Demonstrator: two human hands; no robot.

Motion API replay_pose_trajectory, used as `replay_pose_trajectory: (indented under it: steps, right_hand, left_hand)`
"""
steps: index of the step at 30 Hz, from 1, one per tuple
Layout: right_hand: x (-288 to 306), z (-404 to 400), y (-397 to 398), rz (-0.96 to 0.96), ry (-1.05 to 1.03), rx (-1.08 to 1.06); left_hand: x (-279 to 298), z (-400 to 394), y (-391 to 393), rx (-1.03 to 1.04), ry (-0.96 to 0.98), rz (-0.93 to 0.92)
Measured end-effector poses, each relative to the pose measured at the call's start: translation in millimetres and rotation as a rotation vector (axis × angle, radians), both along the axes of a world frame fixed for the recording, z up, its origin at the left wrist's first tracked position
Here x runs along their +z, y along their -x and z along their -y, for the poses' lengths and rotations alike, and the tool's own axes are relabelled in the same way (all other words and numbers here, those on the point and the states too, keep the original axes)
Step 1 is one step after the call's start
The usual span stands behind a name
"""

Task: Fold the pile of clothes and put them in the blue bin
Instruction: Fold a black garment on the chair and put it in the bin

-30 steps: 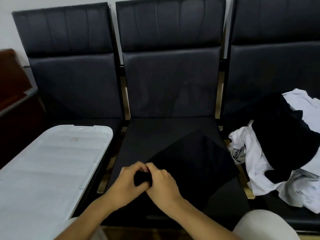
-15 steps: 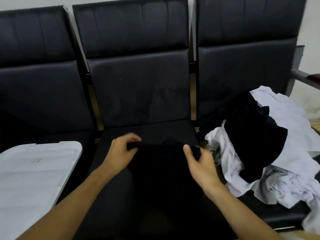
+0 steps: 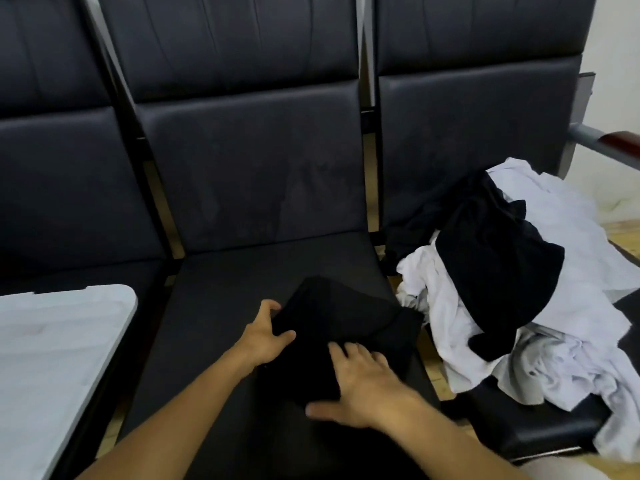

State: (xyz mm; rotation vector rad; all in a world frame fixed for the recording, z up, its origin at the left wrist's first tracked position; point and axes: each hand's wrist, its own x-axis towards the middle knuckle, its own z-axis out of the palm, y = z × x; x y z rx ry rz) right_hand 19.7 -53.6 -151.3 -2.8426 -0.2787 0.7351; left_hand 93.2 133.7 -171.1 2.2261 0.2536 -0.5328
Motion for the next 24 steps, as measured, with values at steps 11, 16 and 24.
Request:
replay_pose_trajectory:
  steps: [11, 16, 24]
  right_hand:
    - [70.9, -96.0, 47.7, 0.512, -0.263, 0.215]
    - [137.2, -208.7, 103.3, 0.486, -0.407, 0.451]
    - [141.7, -367.7, 199.9, 0.101, -0.421, 0.885]
  left_hand:
    - [129.7, -167.6, 177.8, 0.045, 0.146, 0.035]
    - [149.4, -253.5, 294.6, 0.054, -0.494, 0.38]
    - [153.6, -343.1, 507.2, 0.477, -0.508, 0.261]
